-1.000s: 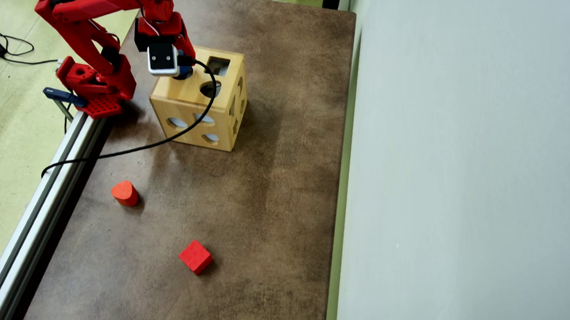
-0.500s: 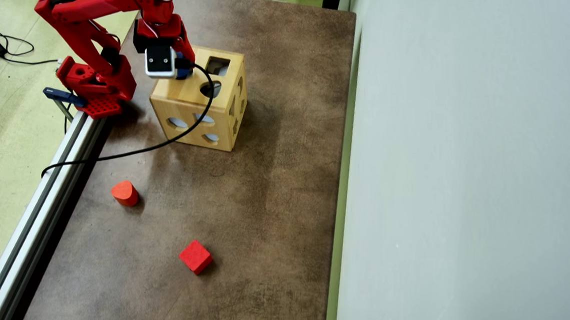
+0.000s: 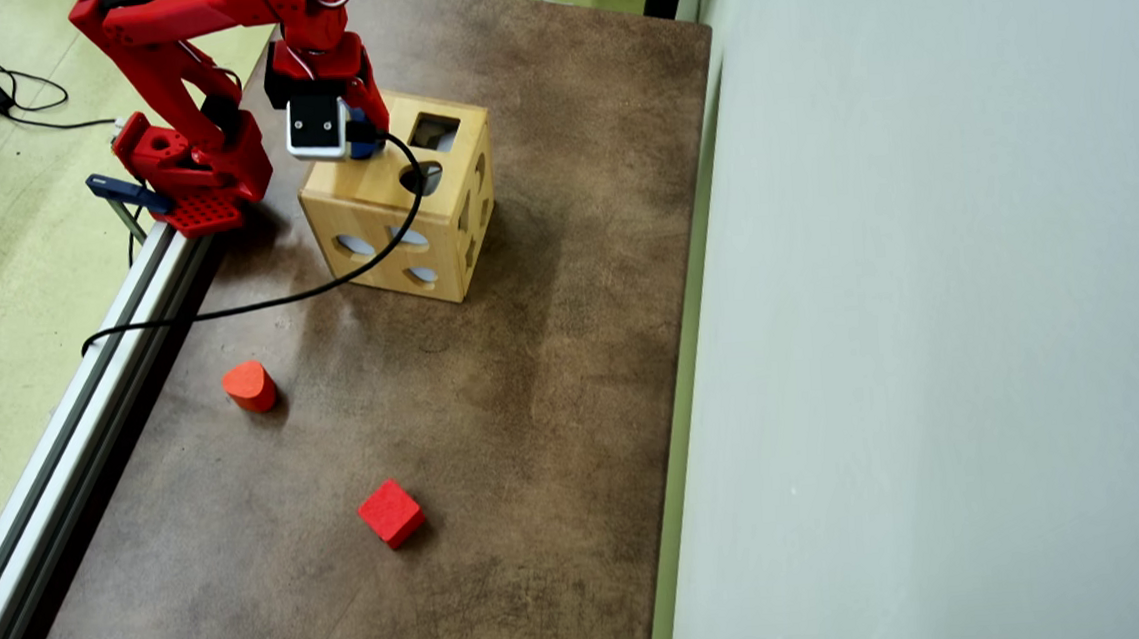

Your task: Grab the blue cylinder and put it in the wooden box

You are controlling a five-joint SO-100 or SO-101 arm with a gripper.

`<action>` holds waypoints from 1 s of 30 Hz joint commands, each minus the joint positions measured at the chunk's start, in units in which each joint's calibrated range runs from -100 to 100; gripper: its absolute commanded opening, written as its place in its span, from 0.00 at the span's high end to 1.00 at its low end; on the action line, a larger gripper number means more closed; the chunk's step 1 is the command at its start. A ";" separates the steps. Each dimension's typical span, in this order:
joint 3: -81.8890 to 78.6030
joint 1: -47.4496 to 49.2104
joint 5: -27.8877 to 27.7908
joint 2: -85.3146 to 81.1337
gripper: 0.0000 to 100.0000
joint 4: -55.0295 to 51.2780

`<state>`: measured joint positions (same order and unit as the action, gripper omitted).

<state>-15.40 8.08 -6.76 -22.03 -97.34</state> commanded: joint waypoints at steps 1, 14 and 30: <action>0.28 1.35 -0.24 -1.62 0.91 -0.49; 0.28 0.68 0.24 -2.21 0.80 -0.57; 0.73 1.42 0.29 -2.21 0.68 -0.57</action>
<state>-15.40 9.02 -6.67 -22.20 -97.34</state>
